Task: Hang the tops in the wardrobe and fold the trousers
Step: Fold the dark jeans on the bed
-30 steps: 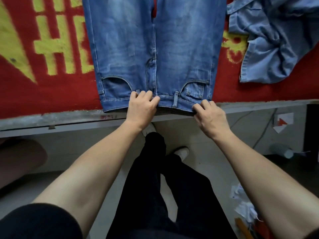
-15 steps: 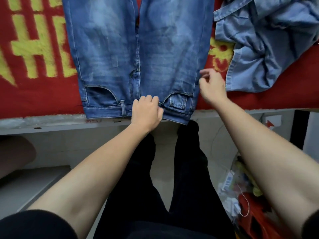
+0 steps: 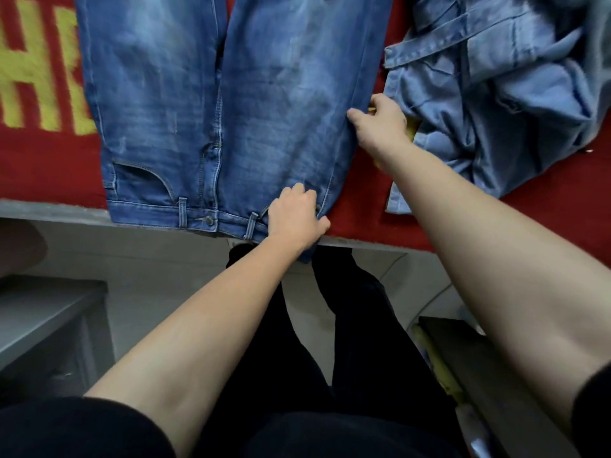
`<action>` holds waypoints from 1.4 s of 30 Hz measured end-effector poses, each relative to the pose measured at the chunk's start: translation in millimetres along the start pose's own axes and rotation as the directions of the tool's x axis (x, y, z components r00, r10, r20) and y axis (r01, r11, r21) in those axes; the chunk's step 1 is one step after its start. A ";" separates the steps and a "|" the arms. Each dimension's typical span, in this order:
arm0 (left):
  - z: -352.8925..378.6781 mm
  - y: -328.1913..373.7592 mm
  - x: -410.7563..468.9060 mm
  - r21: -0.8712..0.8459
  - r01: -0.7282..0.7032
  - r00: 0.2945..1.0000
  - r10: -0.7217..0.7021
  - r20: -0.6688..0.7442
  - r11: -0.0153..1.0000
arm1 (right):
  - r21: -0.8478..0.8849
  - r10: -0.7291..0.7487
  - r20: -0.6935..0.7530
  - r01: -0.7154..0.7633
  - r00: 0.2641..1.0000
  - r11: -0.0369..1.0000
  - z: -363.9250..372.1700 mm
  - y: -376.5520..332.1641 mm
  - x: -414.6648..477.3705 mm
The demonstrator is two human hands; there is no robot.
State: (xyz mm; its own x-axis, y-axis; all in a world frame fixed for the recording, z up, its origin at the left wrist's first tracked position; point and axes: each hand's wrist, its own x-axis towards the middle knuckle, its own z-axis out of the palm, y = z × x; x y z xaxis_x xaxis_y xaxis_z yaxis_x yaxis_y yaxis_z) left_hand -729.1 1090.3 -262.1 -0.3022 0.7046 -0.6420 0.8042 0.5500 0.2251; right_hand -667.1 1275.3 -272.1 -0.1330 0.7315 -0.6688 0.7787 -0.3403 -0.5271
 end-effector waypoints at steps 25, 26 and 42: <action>-161.7 -319.4 -17.2 -0.754 0.293 0.949 -0.272 0.157 0.587 | 0.076 -0.281 -0.049 0.284 0.959 0.956 218.4 -252.0 -66.1; -158.2 -335.5 -13.3 -0.752 0.310 0.943 -0.287 0.168 0.581 | 0.037 -0.295 -0.042 0.297 0.955 0.954 235.3 -259.2 -63.8; -132.4 -377.2 32.3 -0.550 0.414 0.909 -0.294 0.295 0.726 | -0.051 -0.208 0.336 0.239 0.919 0.970 289.6 -255.5 -25.8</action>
State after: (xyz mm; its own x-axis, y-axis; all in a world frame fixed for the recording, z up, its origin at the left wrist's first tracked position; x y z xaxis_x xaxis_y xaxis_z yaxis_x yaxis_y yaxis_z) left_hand -1109.9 964.9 -270.7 -0.3605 0.3462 -0.8661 0.1772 0.9371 0.3009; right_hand -1040.2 1172.2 -272.1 -0.4904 0.5443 -0.6806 0.7546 -0.1254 -0.6441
